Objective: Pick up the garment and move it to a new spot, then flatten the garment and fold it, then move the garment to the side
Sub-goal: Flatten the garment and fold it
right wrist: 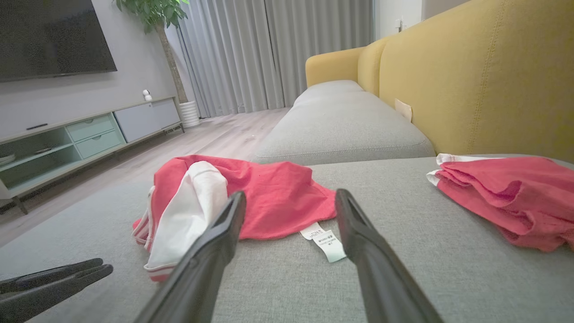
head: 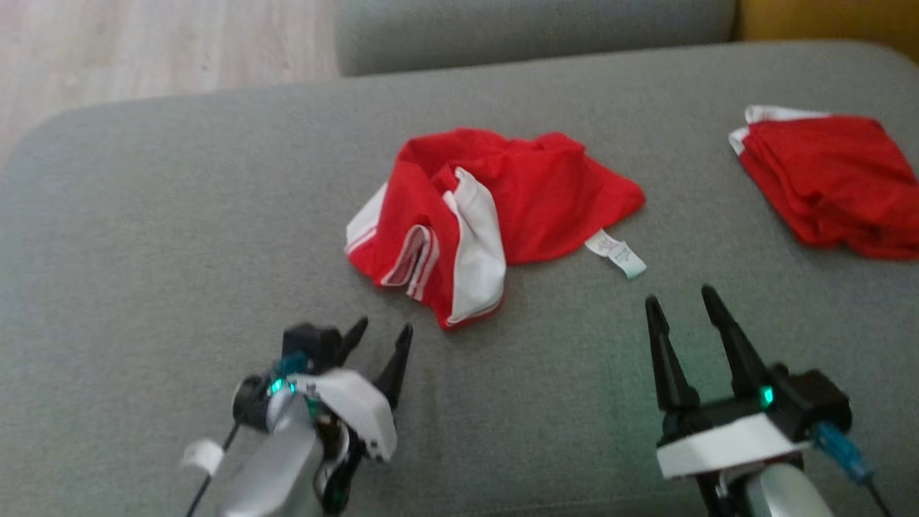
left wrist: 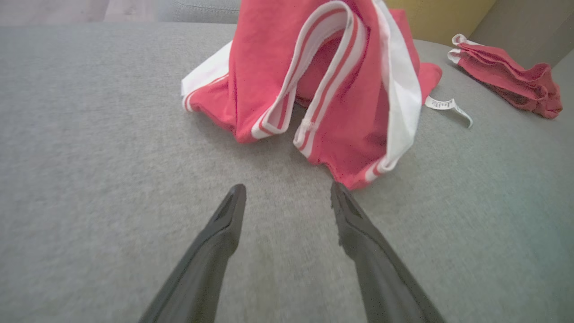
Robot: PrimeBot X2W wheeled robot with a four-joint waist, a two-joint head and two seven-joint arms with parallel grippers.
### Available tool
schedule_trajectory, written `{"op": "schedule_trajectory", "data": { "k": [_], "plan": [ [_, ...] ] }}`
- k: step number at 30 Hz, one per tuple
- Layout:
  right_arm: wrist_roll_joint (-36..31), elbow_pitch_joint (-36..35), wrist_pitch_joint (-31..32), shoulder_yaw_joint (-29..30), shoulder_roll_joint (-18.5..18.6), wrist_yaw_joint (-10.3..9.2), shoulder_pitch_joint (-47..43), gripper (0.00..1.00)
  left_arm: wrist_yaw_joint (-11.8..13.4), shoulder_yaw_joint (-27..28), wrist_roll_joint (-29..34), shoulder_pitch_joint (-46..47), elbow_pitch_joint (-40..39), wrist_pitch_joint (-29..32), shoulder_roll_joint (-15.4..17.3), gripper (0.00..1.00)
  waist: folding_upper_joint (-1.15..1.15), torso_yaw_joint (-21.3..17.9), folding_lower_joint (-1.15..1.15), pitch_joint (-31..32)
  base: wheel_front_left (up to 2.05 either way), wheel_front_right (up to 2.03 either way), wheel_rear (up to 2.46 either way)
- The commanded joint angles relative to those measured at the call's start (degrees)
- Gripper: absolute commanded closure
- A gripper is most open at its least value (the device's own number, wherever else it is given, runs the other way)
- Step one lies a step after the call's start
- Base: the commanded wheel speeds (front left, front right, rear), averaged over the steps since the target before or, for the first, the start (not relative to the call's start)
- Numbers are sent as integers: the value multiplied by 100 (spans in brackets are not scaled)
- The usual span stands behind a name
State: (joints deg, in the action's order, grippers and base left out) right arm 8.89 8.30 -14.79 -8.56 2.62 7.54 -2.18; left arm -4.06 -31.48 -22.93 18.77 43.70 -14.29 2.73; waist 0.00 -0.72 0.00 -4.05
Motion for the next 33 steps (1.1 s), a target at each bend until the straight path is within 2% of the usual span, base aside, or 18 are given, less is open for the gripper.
{"op": "schedule_trajectory", "data": {
  "k": [1, 9, 18, 20, 25, 29, 33],
  "plan": [
    [-44, -208, -21, -163, 51, -5, 321, 0, -17, 90, -160, 396, -19, -69, 15, 0, 0, -247, 0, -277, 0, 0, 0],
    [-66, -237, -21, -184, 99, -5, 560, 0, 51, -402, -943, 1176, 616, -70, 15, 0, 0, -574, 0, -568, 0, 0, 0],
    [-73, -229, -21, -164, 99, -5, 598, 0, 202, -676, -1221, 1495, 905, -70, 15, 0, 0, -713, 0, -611, 0, 0, 0],
    [-74, -222, -21, -160, 94, -5, 602, 0, 204, -607, -1174, 1509, 786, -71, 15, 100, 0, -718, 0, -596, 0, 0, 0],
    [-60, -198, -21, -164, 76, -5, 584, 0, -105, -613, -1315, 1411, 623, -71, 15, 100, 0, -737, 0, -462, 0, 0, 0],
    [-36, -210, -21, -170, 62, -5, 560, 0, -250, -687, -1456, 1510, 391, -71, 15, 100, 0, -786, 0, -303, 0, 0, 0],
    [-15, -229, -21, -170, 49, -5, 524, 0, -324, -1011, -1589, 1944, 85, -71, 15, 100, 0, -864, 0, -147, 0, 0, 0]
  ]
}}
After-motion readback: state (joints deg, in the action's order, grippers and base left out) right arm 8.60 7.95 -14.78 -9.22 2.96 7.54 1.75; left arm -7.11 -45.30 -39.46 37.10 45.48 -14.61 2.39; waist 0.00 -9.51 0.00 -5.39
